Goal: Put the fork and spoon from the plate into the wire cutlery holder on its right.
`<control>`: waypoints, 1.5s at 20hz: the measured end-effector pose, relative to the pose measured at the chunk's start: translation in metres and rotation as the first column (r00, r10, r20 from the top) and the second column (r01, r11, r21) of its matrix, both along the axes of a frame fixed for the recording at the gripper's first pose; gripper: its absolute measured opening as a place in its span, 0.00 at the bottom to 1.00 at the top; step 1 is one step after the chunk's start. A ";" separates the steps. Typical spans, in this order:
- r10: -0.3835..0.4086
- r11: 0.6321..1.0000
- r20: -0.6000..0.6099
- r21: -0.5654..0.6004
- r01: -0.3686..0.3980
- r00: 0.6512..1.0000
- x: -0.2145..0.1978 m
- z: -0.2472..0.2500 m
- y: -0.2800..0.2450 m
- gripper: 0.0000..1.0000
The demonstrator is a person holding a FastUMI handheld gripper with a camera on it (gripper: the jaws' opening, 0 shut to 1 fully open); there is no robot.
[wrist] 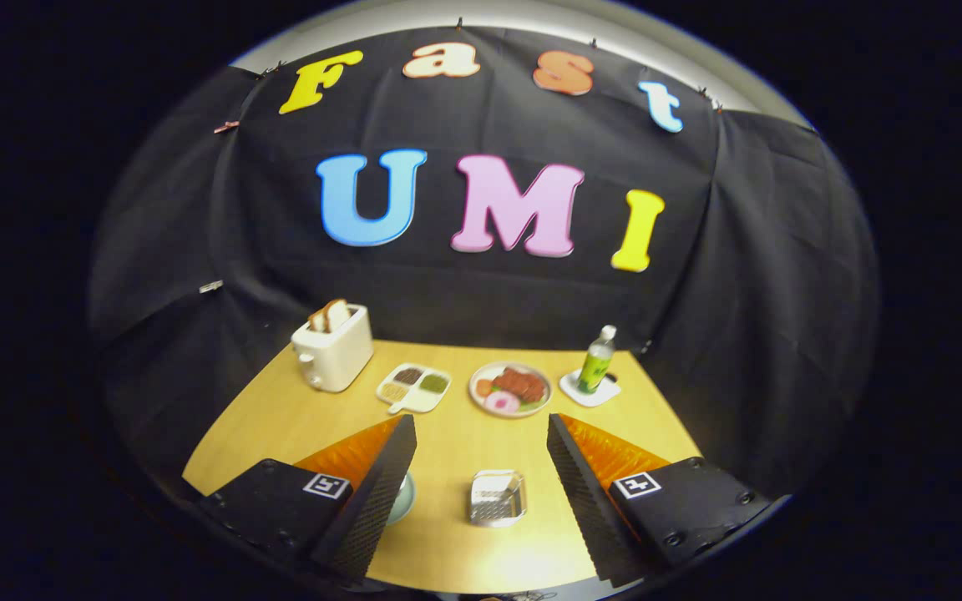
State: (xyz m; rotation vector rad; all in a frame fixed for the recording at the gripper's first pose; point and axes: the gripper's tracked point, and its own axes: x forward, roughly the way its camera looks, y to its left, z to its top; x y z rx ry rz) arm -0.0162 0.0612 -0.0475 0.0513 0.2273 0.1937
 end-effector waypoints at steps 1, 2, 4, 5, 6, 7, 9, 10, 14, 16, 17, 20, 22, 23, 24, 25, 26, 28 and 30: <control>0.039 0.999 -0.071 -0.004 -0.040 0.997 -0.003 -0.017 0.014 0.99; 0.081 0.997 -0.140 -0.008 -0.083 0.987 -0.003 -0.036 0.027 0.98; 0.156 0.987 -0.268 -0.005 -0.163 0.951 -0.008 -0.071 0.055 0.99; 0.185 0.982 -0.298 0.019 -0.188 0.937 -0.008 -0.080 0.068 0.99; 0.210 0.977 -0.340 0.038 -0.210 0.917 -0.010 -0.094 0.082 0.99; 0.231 0.972 -0.381 0.044 -0.232 0.895 -0.011 -0.109 0.094 0.99; 0.254 0.962 -0.449 0.029 -0.270 0.857 -0.008 -0.138 0.116 0.96; 0.256 0.959 -0.471 0.013 -0.284 0.844 -0.004 -0.150 0.126 0.86; 0.227 0.946 -0.549 -0.072 -0.317 0.804 0.016 -0.194 0.153 0.66; 0.193 0.944 -0.593 -0.106 -0.313 0.782 0.027 -0.217 0.160 0.56; 0.171 0.943 -0.611 -0.126 -0.308 0.773 0.033 -0.227 0.161 0.56; 0.097 0.938 -0.649 -0.193 -0.286 0.755 0.045 -0.253 0.155 0.57; 0.075 0.942 -0.669 -0.195 -0.272 0.739 0.049 -0.265 0.156 0.57; 0.063 0.944 -0.683 -0.195 -0.265 0.727 0.051 -0.271 0.156 0.56; 0.061 0.949 -0.695 -0.182 -0.258 0.716 0.053 -0.273 0.158 0.56; 0.029 0.952 -0.702 -0.197 -0.233 0.711 0.058 -0.280 0.156 0.48; 0.020 0.957 -0.710 -0.190 -0.219 0.704 0.062 -0.285 0.156 0.39; 0.007 0.964 -0.734 -0.174 -0.199 0.679 0.062 -0.292 0.159 0.31; -0.005 0.964 -0.747 -0.180 -0.196 0.665 0.062 -0.298 0.161 0.26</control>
